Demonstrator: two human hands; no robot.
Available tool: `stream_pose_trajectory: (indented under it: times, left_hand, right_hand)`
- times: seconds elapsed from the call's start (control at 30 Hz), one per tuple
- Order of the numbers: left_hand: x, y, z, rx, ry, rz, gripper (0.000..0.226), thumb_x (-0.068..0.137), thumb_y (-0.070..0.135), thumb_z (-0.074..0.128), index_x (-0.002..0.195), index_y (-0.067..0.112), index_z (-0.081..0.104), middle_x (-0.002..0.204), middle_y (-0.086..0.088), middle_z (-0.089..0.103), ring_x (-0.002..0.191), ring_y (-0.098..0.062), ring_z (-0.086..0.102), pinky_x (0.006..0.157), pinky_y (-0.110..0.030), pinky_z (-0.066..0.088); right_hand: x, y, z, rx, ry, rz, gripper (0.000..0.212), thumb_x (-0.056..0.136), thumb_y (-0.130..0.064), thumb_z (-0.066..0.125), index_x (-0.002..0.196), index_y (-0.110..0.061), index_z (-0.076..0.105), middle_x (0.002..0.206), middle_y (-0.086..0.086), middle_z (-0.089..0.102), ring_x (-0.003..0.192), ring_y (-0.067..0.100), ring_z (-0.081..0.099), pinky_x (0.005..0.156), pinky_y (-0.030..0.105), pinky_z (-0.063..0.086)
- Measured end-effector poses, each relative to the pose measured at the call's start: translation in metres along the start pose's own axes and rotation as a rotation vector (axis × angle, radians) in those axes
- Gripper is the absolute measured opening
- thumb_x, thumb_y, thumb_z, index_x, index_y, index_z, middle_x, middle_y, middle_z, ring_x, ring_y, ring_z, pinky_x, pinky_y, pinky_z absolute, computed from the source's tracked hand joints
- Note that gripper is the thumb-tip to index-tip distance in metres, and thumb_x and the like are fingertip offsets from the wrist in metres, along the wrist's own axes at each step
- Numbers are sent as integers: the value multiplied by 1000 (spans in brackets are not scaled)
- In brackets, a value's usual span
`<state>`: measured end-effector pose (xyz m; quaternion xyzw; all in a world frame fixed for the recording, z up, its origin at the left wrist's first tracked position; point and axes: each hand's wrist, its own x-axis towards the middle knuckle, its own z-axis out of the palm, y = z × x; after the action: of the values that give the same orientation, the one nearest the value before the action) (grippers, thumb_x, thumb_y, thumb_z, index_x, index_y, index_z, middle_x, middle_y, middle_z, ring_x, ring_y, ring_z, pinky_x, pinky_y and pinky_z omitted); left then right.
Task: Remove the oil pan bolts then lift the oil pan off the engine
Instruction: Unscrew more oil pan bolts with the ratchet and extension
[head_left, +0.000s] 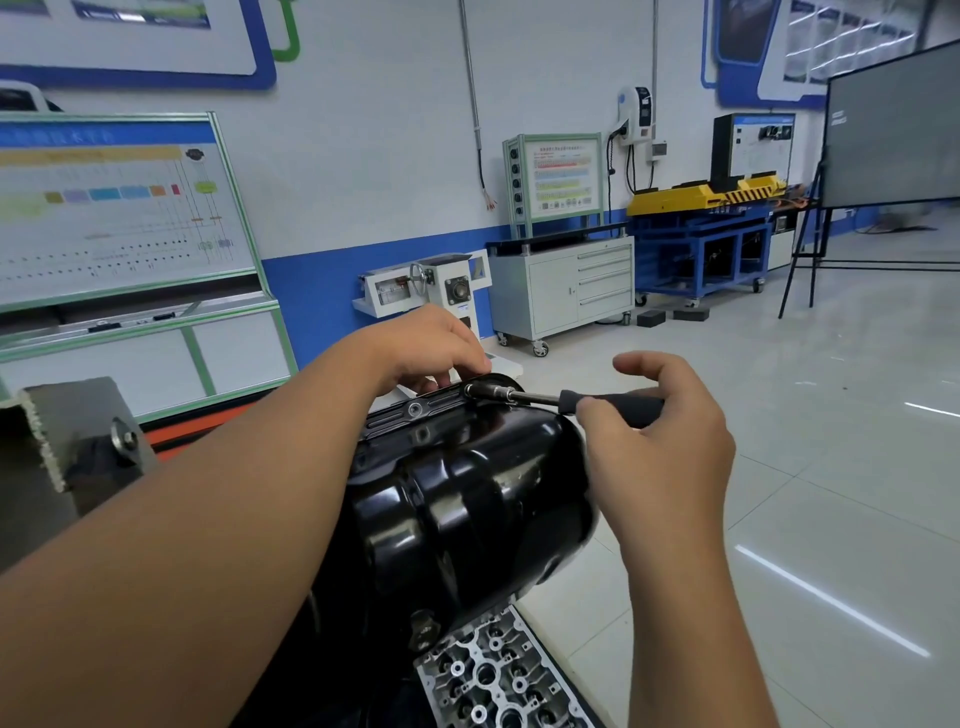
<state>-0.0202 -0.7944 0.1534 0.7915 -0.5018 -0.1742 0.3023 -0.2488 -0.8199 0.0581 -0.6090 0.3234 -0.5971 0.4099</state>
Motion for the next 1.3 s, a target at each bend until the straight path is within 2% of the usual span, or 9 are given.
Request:
stream_pose_trajectory:
  times: [0.13, 0.23, 0.37, 0.57, 0.7, 0.8, 0.93, 1.07, 1.3]
  left_hand:
    - [-1, 2, -1, -12, -6, -10, 13, 88, 19, 77, 77, 14, 81, 76, 2, 71, 59, -12, 53, 49, -23, 43]
    - [-1, 1, -2, 11, -20, -2, 11, 86, 17, 76, 77, 16, 81, 77, 3, 71, 61, -12, 54, 50, -24, 45]
    - [-1, -1, -5, 23, -36, 6, 14, 88, 13, 74, 78, 19, 82, 69, 9, 71, 66, -12, 55, 53, -23, 48]
    - [0, -2, -6, 33, -41, 22, 18, 87, 7, 74, 81, 22, 82, 77, 4, 71, 73, -14, 57, 56, -24, 50]
    - [-2, -5, -10, 58, -88, 73, 25, 84, 1, 75, 84, 25, 81, 82, 4, 74, 79, -15, 60, 60, -27, 50]
    - [-5, -6, -12, 103, -141, 142, 30, 84, -3, 73, 90, 25, 82, 81, 5, 71, 67, -4, 60, 56, -25, 45]
    - [-6, -3, -11, 234, -161, 221, 31, 89, 0, 72, 97, 28, 83, 92, -6, 72, 61, 0, 56, 60, -22, 46]
    - [-5, 0, -12, 375, -162, 251, 24, 92, 5, 72, 96, 27, 82, 66, 27, 67, 58, 10, 58, 55, -5, 40]
    - [-3, -1, -14, 369, -187, 276, 22, 88, 8, 78, 91, 29, 75, 67, 26, 68, 60, 7, 61, 59, -17, 46]
  right_hand:
    - [0, -3, -1, -32, 17, -1, 19, 94, -57, 61, 94, -38, 63, 74, -10, 71, 79, 7, 67, 64, 22, 44]
    - [1, -3, -2, -22, 20, 7, 8, 94, -41, 66, 87, -38, 62, 73, -20, 70, 71, 5, 67, 62, 26, 46]
    - [-3, -7, 0, -6, -9, -6, 31, 80, -15, 68, 93, -42, 62, 84, -36, 64, 72, -3, 63, 61, 25, 47]
    - [-6, -10, 3, -8, 49, -41, 13, 91, -50, 68, 88, -38, 65, 70, -22, 68, 72, -5, 62, 59, 20, 42]
    - [-5, -8, 1, 8, 53, -2, 10, 87, -31, 72, 86, -37, 64, 78, -34, 66, 73, -5, 62, 61, 23, 43]
    - [-6, -3, -3, 44, 113, 12, 23, 80, -16, 73, 84, -37, 64, 76, -32, 66, 70, -1, 62, 62, 25, 44]
    - [-7, 4, -8, 91, 182, 48, 20, 81, -18, 77, 81, -32, 64, 73, -30, 66, 65, 5, 60, 63, 25, 44]
    - [-12, 7, -7, 142, 215, 86, 19, 80, -20, 81, 78, -31, 64, 72, -31, 65, 65, 1, 59, 63, 25, 43]
    - [-22, 9, -4, 258, 304, 109, 19, 81, -19, 81, 81, -29, 63, 68, -27, 65, 53, 4, 51, 64, 30, 46]
